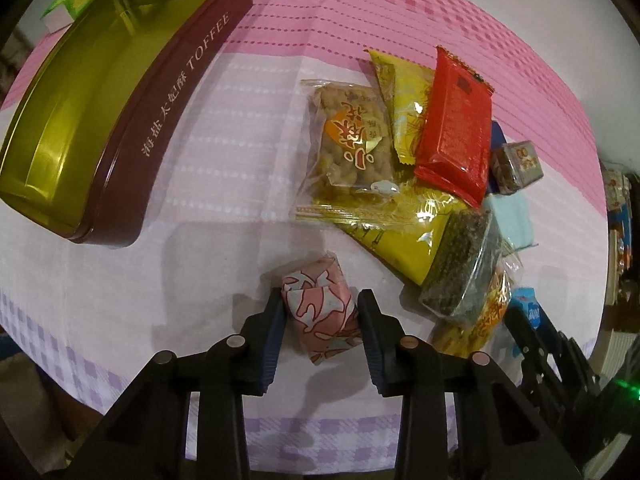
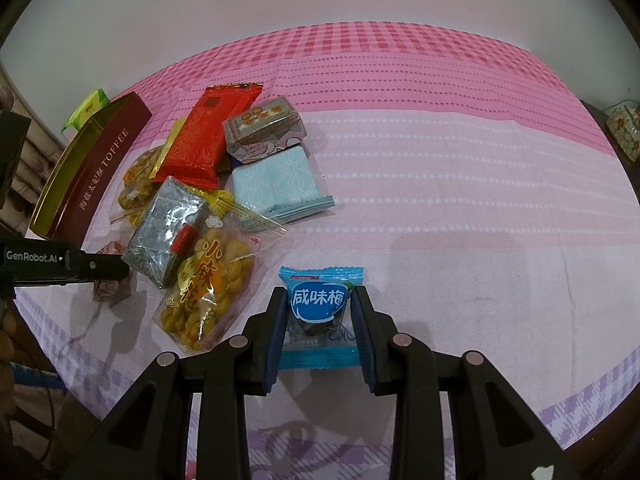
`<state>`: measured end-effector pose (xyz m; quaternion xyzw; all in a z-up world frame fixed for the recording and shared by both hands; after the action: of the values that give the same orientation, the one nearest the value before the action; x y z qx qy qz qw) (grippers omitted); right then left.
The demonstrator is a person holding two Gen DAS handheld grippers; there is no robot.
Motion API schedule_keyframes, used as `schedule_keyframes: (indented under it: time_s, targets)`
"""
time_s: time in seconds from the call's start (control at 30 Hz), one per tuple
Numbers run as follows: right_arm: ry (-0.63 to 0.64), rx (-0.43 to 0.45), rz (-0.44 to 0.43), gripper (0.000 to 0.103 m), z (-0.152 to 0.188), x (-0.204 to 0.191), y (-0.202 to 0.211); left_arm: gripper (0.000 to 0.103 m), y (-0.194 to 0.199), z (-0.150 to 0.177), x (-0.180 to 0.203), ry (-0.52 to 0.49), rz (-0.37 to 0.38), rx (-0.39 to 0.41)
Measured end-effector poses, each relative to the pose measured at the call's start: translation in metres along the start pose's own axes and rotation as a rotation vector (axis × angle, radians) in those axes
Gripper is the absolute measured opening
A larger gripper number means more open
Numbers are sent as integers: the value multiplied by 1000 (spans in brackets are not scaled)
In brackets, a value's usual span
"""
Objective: Organize snacks
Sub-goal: 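Carry the pink cube and blue candy over the gold tin interior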
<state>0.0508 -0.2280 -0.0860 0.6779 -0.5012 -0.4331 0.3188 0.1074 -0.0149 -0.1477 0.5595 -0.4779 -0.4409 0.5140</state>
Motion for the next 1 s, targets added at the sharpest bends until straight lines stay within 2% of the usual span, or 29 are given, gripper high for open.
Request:
schedule_keyframes:
  time_s: [0.4, 0.6, 0.83, 1.0]
  targets:
    - [13, -6, 30, 30, -1, -2, -1, 36, 25, 1, -7, -71, 24, 47]
    - [13, 1, 45, 30, 0, -3, -1, 36, 54, -3, -11, -110, 42, 95]
    - [19, -2, 78, 29, 1, -5, -1, 36, 89, -18, -37, -147, 25, 187]
    - [18, -7, 99, 29, 0, -6, -2, 36, 105, -42, -81, -157, -44, 260]
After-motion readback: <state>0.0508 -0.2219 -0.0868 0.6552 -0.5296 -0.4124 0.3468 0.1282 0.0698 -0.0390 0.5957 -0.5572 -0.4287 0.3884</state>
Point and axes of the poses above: each gripper's, at about its wrist camera, not at the fingertips, and y roughly against the way its jaws point, x to its right, z to its underside, the point moved 8 cm from there along -y, roughly the way its jaws point, and after that the axes turned 10 degrees about -z, right-handed, at the moved point
